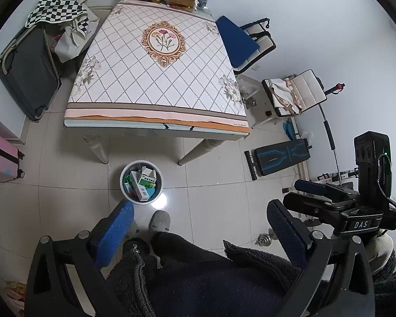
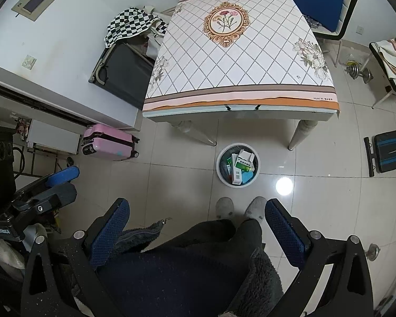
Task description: Collect trash
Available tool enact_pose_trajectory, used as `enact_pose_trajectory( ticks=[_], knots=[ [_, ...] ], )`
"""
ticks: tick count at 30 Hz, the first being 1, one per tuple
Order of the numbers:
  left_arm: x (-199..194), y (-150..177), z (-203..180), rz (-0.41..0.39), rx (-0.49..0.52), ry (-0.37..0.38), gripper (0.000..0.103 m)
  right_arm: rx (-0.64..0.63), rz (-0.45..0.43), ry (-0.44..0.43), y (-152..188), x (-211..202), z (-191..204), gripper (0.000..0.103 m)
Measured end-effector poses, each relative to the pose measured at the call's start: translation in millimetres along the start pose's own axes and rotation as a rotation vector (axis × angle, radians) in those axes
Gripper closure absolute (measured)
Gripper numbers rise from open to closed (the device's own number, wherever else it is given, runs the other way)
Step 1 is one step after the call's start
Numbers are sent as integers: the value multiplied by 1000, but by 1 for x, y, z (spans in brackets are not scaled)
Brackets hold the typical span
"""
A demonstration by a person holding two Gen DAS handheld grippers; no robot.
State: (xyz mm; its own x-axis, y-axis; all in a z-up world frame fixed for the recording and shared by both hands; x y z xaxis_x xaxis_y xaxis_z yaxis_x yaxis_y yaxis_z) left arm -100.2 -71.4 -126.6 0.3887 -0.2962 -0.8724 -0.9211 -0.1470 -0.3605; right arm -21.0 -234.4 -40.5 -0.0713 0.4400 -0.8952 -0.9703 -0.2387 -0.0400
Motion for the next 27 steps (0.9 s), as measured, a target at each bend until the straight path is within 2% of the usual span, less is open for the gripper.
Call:
enact_pose_trajectory(
  ticks=[27],
  knots=[
    [1,-5,-4,-2,9,9,0,16,-7,-27,-2,-15,-1,0]
  ],
)
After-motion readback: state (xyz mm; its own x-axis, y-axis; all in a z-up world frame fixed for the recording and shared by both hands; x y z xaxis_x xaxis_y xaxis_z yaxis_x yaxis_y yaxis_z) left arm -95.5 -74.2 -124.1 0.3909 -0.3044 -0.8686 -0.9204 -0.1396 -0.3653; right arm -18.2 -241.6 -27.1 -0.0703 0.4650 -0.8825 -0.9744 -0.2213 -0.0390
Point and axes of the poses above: each gripper's, at about its wrist camera, not at the fingertips, and x roughly the way its jaws point, z to its left, y to its underside, the point moved 4 cm from there along x, roughly the way its jaws point, and after that the axes turned 15 degrees about x, right-handed, at the moved point
